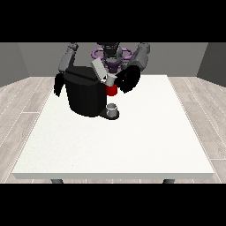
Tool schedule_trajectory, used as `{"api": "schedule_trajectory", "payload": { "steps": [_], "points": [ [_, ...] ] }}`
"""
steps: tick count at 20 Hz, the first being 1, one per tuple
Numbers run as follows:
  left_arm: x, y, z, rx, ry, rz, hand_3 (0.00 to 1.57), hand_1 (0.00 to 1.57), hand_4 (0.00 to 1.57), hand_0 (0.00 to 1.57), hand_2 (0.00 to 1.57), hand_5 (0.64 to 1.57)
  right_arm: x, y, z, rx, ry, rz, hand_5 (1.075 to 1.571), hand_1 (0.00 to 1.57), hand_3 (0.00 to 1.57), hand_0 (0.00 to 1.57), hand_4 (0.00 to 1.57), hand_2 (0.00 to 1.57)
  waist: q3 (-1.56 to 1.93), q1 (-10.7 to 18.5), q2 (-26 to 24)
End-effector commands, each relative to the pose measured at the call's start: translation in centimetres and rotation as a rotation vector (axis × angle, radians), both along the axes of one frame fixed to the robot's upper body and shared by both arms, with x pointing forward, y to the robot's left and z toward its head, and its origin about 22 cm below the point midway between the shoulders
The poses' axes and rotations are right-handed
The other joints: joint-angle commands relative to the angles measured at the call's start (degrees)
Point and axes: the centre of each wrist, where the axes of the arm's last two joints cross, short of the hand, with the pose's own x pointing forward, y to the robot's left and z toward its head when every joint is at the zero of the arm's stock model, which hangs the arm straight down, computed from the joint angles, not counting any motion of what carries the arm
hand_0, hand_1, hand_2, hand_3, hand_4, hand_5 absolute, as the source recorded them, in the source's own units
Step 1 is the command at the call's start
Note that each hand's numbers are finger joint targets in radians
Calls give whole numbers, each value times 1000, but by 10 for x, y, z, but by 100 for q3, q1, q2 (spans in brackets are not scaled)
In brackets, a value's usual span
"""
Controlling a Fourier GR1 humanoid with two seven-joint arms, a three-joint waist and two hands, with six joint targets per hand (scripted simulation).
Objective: Insert the coffee pod into the coffee machine and close the lid
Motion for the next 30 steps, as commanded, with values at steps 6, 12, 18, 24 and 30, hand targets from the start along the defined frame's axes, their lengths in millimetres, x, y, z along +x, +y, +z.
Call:
{"api": "schedule_trajectory", "payload": {
  "steps": [6,12,18,24,30],
  "points": [
    [1,-23,-38,-143,1,-126,0,0,0,0,0,1571,-8,-16,-19,44,53,-32,1571,0,0,0,349,0,-3,310,-199],
    [-25,-51,-155,-287,127,-290,0,0,0,0,0,1571,-60,-59,-76,87,166,-161,1571,0,0,0,201,0,-2,1141,-1137],
    [-74,-4,-260,-548,254,-226,0,0,0,0,0,1571,-111,-58,-109,103,278,-174,1571,0,0,0,227,0,-14,1387,-2230],
    [-149,27,-346,-681,414,-162,0,0,366,0,0,1571,-133,-17,-118,56,346,-87,1571,0,0,0,0,0,-16,1384,-3348],
    [-221,49,-398,-717,555,-4,0,0,234,0,0,1571,-126,45,-88,-28,312,50,1571,0,0,0,137,0,-16,1040,-4229]
  ]
}}
